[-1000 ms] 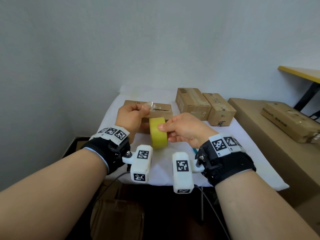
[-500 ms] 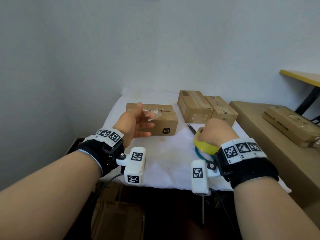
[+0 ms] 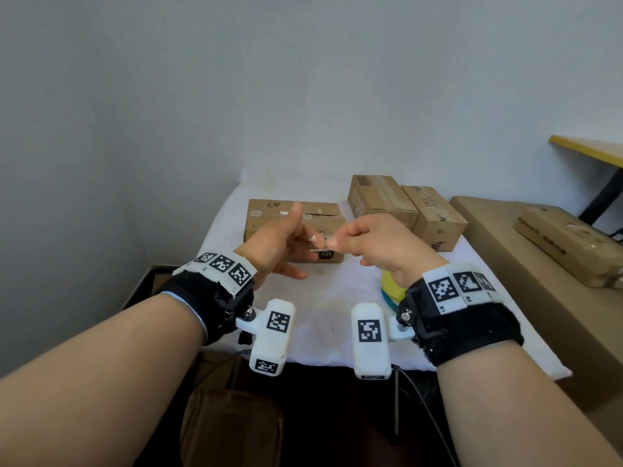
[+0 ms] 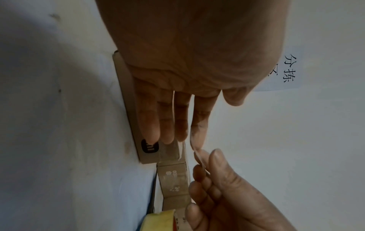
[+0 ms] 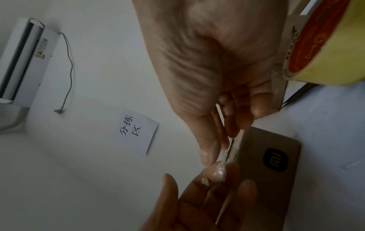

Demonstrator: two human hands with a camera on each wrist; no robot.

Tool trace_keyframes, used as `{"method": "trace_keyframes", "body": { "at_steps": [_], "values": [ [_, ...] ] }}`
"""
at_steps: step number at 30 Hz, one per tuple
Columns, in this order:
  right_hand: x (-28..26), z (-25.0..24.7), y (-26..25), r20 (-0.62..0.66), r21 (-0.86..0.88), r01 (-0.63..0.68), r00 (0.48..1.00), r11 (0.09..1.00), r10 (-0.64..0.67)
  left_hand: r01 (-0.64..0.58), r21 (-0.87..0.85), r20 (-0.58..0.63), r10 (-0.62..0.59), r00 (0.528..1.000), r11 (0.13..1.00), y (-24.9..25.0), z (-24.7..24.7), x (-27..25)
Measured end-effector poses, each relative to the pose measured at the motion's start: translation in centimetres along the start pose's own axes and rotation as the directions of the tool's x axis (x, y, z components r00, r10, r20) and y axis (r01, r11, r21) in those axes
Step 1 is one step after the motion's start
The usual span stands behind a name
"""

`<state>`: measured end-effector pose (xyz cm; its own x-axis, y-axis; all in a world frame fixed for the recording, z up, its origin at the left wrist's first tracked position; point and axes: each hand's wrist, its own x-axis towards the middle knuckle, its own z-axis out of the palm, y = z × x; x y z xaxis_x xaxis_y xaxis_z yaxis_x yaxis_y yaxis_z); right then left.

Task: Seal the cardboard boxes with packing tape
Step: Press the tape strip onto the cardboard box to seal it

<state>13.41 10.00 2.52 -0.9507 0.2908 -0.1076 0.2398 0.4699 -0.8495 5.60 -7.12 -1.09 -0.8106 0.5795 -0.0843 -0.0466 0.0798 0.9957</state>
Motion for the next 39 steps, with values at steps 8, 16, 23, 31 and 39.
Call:
{"method": "trace_keyframes", "body": {
  "at_steps": [8, 16, 23, 31, 39],
  "values": [
    [0.7, 0.5, 0.4, -0.064, 0.002, 0.007, 0.998, 1.000, -0.007, -0.044, 0.164, -0.030, 0.049, 0.998, 0.985, -0.1, 0.0, 0.0],
    [2.3, -0.4, 1.5, -0.265, 0.175, 0.026, 0.964, 0.984, 0.022, -0.250, 0.303, -0.362, 0.353, 0.863, 0.920, 0.4, -2.5, 3.0],
    [3.5, -0.2, 2.3, -0.234, 0.345, 0.004, 0.969, 0.939, 0.082, 0.036, 0.789, -0.358, 0.411, 0.838, 0.613, -0.9, -2.4, 4.1],
    [4.8, 0.6, 3.2, -0.144, 0.548, -0.055, 0.977, 0.835, 0.159, 0.041, 0.753, -0.287, 0.273, 0.918, 0.657, -1.9, -1.9, 3.9],
    [5.0, 0.6, 3.1, -0.186, 0.655, -0.079, 0.947, 0.751, 0.261, 0.143, 0.865, -0.323, 0.314, 0.893, 0.481, 0.0, -1.0, 2.5]
  ]
}}
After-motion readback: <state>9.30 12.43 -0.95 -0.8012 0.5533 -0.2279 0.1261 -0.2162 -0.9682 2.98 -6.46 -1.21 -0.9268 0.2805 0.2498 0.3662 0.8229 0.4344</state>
